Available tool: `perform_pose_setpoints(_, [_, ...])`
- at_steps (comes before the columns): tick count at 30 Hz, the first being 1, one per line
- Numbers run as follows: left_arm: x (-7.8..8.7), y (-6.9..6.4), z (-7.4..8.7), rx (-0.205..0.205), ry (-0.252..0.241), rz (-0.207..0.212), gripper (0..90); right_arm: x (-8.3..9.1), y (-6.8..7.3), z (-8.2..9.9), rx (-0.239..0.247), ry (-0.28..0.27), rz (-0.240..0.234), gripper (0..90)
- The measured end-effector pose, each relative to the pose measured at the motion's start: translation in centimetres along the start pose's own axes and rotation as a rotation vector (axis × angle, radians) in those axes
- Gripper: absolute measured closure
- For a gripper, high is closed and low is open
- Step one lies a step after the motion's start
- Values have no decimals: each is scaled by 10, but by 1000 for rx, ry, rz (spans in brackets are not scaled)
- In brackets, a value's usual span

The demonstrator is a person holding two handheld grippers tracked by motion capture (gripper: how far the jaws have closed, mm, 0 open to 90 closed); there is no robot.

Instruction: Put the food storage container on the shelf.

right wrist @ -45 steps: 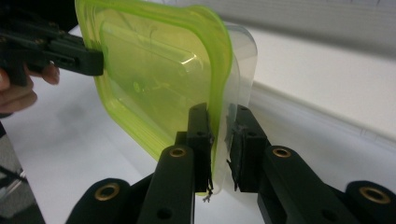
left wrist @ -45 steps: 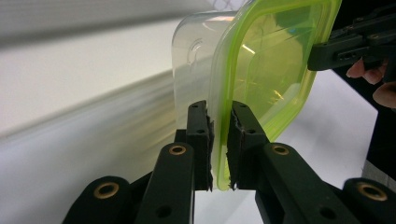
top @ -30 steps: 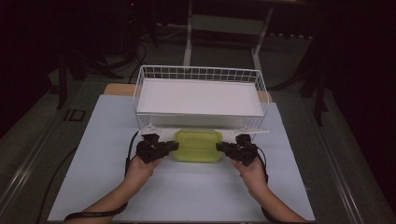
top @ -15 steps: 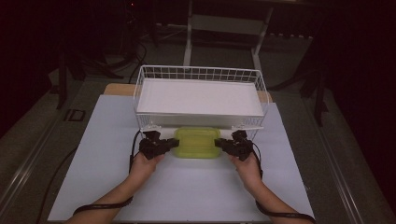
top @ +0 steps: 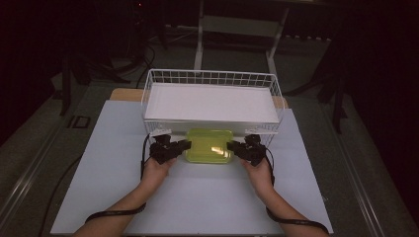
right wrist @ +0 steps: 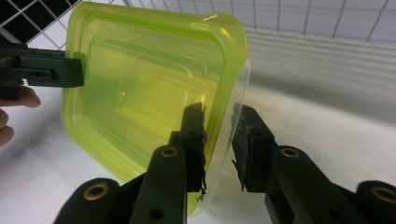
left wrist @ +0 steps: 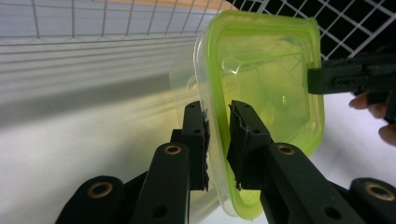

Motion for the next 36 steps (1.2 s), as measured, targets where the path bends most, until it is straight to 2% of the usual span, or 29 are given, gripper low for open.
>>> perform_pose_setpoints(3, [-2,2,-1,-18,-13,-14,747,-2,0,-1,15,-7,21,725])
perform_pose_setpoints(4, [-4,2,-2,3,-20,-20,740,-3,0,-2,19,-7,42,711])
perform_pose_setpoints(5, [-6,2,-2,-4,-29,-29,732,-4,0,-3,24,-14,48,707])
perform_pose_setpoints(6, [-7,4,-3,-29,-34,-41,722,-5,0,-2,21,-15,56,701])
perform_pose_setpoints(9, [-9,6,-3,-35,-40,-53,700,-8,-2,-3,52,-36,81,678])
perform_pose_setpoints(11, [-11,7,-4,-33,-46,-49,688,-9,-2,-3,58,-42,89,666])
perform_pose_setpoints(13, [-13,9,-4,-63,-47,-60,669,-11,-3,-2,44,-39,81,639])
perform_pose_setpoints(15, [-15,9,-4,-50,-46,-58,651,-13,-4,-2,34,-41,80,604])
perform_pose_setpoints(17, [-17,11,-3,-57,-37,-62,629,-15,-3,-2,34,-41,80,585])
perform_pose_setpoints(18, [-18,12,-2,-40,-36,-56,601,-17,-2,-2,56,-40,109,581])
perform_pose_setpoints(20, [-19,16,-2,-19,-40,-42,601,-19,-1,-2,100,-45,134,576])
perform_pose_setpoints(22, [-19,17,-2,-21,-44,-43,600,-19,0,-3,113,-46,147,570])
perform_pose_setpoints(23, [-20,17,-3,-30,-45,-69,600,-20,1,-3,126,-46,155,572])
perform_pose_setpoints(24, [-21,18,-3,-42,-45,-79,520,-21,2,-4,163,-46,173,557])
perform_pose_setpoints(25, [-21,19,-3,-38,-43,-72,513,-22,2,-4,173,-45,180,549])
perform_pose_setpoints(26, [-22,19,-3,-32,-41,-70,511,-22,2,-4,171,-43,182,535])
perform_pose_setpoints(29, [-21,18,-4,-47,-38,-84,490,-21,2,-4,163,-40,180,518])
perform_pose_setpoints(30, [-20,17,-4,-52,-39,-89,480,-20,4,-4,177,-47,173,489])
perform_pose_setpoints(33, [-14,16,-4,-52,-44,-85,465,-16,4,-4,153,-44,146,484])
perform_pose_setpoints(36, [-6,14,-4,-61,-51,-75,463,-13,3,-3,174,-36,138,474])
Point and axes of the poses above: each handheld gripper's, and its own axes: x roughly backward along the jaws, z roughly out of its underside, y roughly to its left, the point moved 4 cm from there along -x, roughly forward along the jaws, and after that the axes turned 7 degrees about -y, right-handed, at the moved point
